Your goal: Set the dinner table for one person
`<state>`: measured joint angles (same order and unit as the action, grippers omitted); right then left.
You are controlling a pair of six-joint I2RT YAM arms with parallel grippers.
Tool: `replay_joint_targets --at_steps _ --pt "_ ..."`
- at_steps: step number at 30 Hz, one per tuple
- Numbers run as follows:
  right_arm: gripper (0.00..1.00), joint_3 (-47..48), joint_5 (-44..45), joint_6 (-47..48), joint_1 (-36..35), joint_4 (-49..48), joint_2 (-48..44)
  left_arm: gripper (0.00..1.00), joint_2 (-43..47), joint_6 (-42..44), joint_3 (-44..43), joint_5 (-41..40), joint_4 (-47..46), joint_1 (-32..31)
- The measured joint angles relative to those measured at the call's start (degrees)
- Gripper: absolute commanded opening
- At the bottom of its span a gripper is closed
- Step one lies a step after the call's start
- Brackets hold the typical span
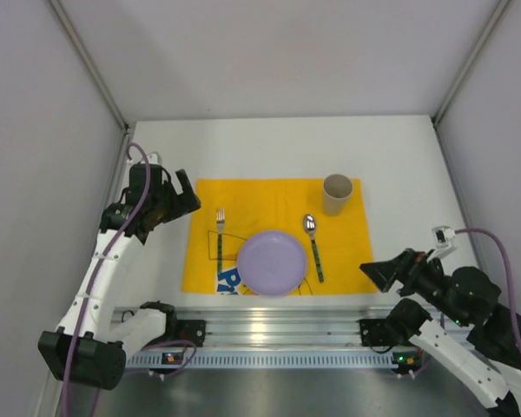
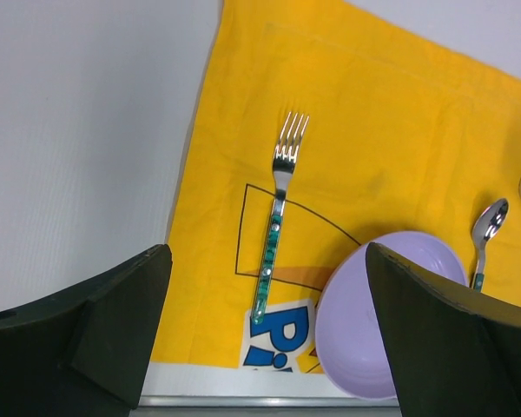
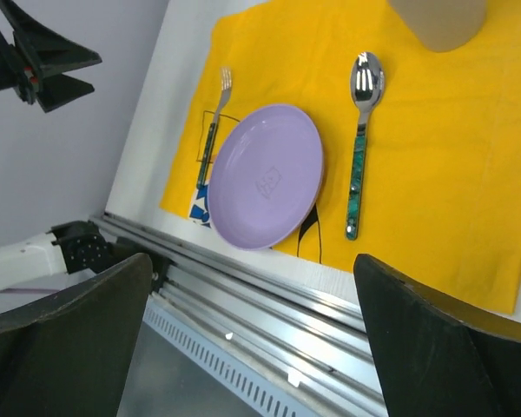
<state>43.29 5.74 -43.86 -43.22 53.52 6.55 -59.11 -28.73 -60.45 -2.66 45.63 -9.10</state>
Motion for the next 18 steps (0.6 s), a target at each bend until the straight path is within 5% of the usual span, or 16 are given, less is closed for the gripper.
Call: replay_joint_targets --at_steps 8,18 --pt "1.0 6.75 9.01 -4.85 0.0 11.69 -5.14 0.99 -0.02 -0.72 0.02 -1.33 -4.11 0.0" --pt "1.0 11.21 15.23 -4.9 -0.02 17.31 0.24 0.99 -0.04 -0.28 0.02 -3.28 -5.73 0.0"
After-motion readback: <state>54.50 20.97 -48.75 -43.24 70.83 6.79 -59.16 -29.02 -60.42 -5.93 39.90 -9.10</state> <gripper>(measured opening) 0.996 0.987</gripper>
